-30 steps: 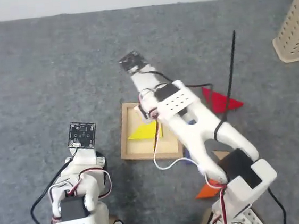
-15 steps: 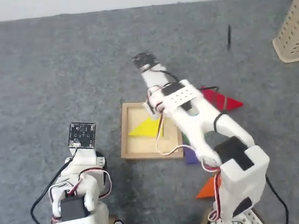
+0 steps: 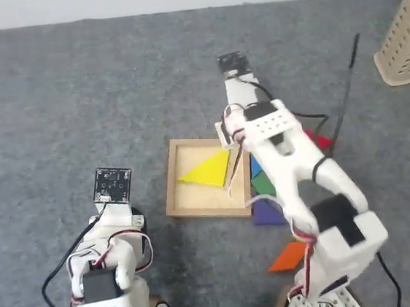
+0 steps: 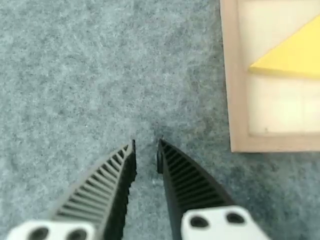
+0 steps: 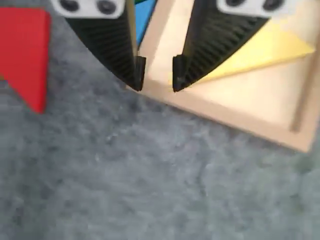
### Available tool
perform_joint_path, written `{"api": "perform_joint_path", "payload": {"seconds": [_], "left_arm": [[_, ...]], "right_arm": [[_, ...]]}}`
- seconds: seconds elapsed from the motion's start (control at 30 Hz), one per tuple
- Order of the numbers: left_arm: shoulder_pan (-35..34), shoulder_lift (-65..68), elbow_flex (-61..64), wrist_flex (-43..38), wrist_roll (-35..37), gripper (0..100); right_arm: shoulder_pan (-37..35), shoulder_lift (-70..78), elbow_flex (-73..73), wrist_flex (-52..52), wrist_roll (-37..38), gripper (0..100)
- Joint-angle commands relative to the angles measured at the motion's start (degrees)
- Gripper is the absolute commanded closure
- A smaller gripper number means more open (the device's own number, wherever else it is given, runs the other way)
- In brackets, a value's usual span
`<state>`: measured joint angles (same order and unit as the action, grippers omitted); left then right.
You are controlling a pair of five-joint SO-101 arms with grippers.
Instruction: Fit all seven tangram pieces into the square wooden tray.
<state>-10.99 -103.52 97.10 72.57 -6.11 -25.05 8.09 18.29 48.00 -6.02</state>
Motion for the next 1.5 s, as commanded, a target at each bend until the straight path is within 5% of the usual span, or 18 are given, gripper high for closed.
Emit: {"api": "perform_joint_path", "payload": {"seconds": [0.0, 0.27, 0.8, 1.3, 1.47], "left_arm": [[0.2, -1.2, -0.5, 0.0, 0.4, 93], [0.2, -1.2, -0.5, 0.0, 0.4, 93], [0.2, -1.2, -0.5, 0.0, 0.4, 93], [0.2, -1.2, -0.5, 0.0, 0.4, 93], [0.2, -1.2, -0.5, 0.0, 0.4, 93]], "right_arm": [[-4.9, -7.8, 3.3, -3.9, 4.4, 89.0], [-11.2, -2.9, 6.3, -10.1, 12.6, 88.9], [-2.8, 3.5, 0.6, -2.1, 8.9, 89.4], [-5.1, -8.7, 8.6, -2.2, 10.0, 89.4], [-6.5, -7.0, 11.8, -4.4, 13.5, 99.8]]}}
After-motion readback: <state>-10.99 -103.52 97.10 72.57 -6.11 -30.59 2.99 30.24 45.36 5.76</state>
